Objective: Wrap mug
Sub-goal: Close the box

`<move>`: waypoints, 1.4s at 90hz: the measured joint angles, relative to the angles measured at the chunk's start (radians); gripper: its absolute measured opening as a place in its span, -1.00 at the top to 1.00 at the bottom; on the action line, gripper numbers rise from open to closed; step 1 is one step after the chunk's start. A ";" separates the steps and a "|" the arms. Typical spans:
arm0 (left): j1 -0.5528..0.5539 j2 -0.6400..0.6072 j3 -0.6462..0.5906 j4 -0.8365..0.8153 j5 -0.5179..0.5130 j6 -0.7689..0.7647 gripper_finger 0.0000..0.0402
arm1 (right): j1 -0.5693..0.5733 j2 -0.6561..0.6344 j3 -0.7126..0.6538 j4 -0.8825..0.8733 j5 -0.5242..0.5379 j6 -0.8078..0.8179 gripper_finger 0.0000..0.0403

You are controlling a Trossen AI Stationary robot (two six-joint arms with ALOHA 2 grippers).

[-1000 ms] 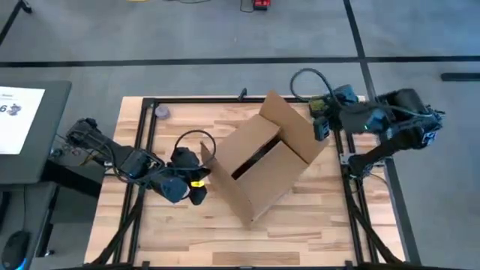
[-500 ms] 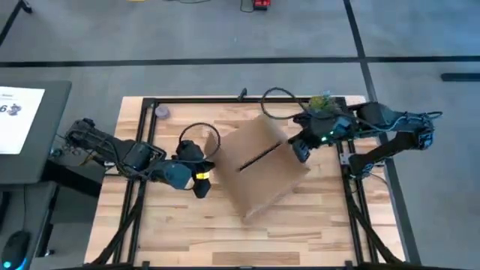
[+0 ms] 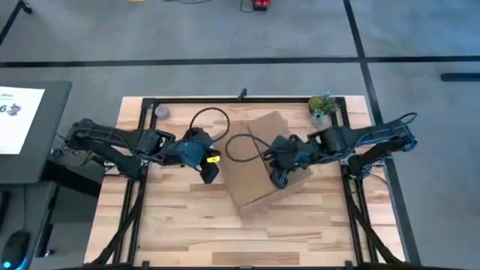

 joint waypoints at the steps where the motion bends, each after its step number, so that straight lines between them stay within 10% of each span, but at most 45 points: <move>1: 0.001 0.002 0.000 0.002 0.002 0.003 1.00 | 0.002 0.002 0.000 0.002 0.000 -0.001 1.00; 71: 0.047 0.055 -0.001 0.033 0.090 0.048 1.00 | 0.025 -0.317 -0.046 0.069 0.034 -0.346 1.00; 105: 0.047 0.057 -0.002 0.054 0.091 0.030 1.00 | -0.250 -0.423 -0.629 0.973 -0.381 -0.398 1.00; 126: 0.047 0.048 0.103 -0.004 0.115 0.021 1.00 | -0.292 -0.360 -0.726 1.110 -0.410 -0.412 1.00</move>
